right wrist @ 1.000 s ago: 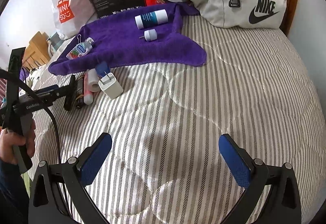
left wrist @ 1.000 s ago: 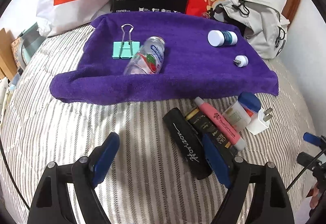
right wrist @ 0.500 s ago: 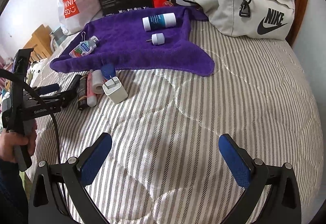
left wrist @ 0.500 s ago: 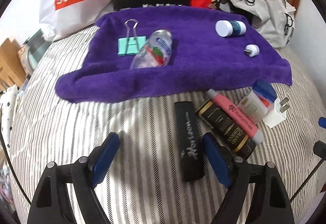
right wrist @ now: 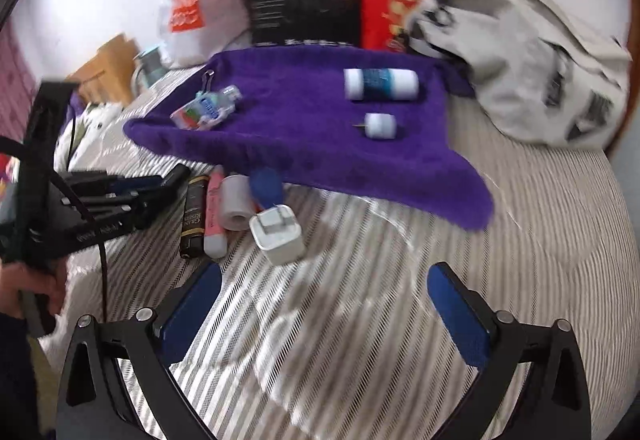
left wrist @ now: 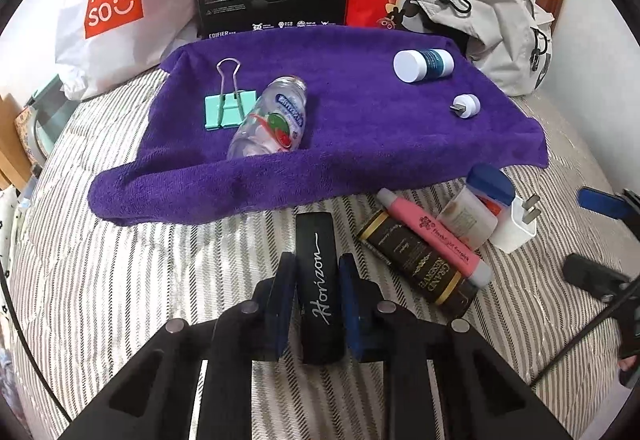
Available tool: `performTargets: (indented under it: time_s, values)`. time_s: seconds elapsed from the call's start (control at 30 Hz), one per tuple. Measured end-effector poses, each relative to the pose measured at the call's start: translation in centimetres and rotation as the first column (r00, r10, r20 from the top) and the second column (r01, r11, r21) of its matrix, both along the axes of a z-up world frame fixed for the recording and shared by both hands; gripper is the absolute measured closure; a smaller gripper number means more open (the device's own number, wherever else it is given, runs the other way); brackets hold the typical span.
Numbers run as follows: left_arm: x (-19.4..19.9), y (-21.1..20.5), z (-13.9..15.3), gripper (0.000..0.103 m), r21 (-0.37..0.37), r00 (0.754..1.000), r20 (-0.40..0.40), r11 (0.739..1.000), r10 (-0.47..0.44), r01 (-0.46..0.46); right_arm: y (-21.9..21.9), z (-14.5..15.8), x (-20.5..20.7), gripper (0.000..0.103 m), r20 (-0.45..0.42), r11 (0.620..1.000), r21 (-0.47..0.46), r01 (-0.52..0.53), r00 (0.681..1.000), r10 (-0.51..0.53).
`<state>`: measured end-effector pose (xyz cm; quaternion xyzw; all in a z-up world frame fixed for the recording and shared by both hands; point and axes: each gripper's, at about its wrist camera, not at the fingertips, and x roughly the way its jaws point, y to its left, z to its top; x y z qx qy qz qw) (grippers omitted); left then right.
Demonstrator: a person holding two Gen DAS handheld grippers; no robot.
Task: Organize rigid objects
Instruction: 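Grasp the black Horizon pen with the left gripper while the right grasps the white charger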
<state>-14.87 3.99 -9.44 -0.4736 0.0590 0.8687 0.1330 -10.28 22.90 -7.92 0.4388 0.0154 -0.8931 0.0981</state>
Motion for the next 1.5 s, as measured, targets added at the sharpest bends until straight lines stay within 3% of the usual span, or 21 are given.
performTargets:
  time_s: [0.07,0.37,0.6,0.8,0.97,1.33,1.5]
  values:
    - [0.1,-0.7,0.0,0.082,-0.016,1.0,-0.002,1.0,0.016,-0.016,-0.4,-0.5,-0.4,0.016,-0.007,1.0,0.002,-0.022,1.0,0.022]
    - [0.2,-2.6,-0.1,0.082,-0.009,1.0,0.004,1.0,0.03,-0.03,-1.6,-2.4,-2.1,0.041,0.006,0.997,0.051,-0.062,0.998,0.062]
    - [0.2,-2.5,0.0,0.081,-0.023,1.0,0.0,0.999,0.023,-0.023,-1.8,-2.4,-2.7,0.052,-0.021,0.996,0.043,-0.082,0.996,0.083]
    - [0.1,-2.4,0.0,0.081,-0.031,1.0,0.0,0.999,0.023,-0.023,-2.1,-2.3,-2.8,0.075,-0.01,0.996,0.032,-0.083,0.996,0.084]
    - [0.2,-2.6,0.0,0.081,-0.025,1.0,-0.002,0.999,0.022,-0.022,-1.8,-2.2,-2.8,0.076,0.02,0.998,0.016,-0.068,0.998,0.067]
    - [0.5,-4.7,0.6,0.082,0.068,0.999,0.022,0.997,0.044,-0.045,0.3,-2.0,-1.6,0.076,0.078,1.0,-0.008,-0.021,0.997,0.021]
    - [0.3,-5.1,0.8,0.082,0.058,0.999,0.024,0.997,0.048,-0.049,0.4,-2.3,-1.6,0.076,0.08,1.0,-0.015,-0.013,0.997,0.014]
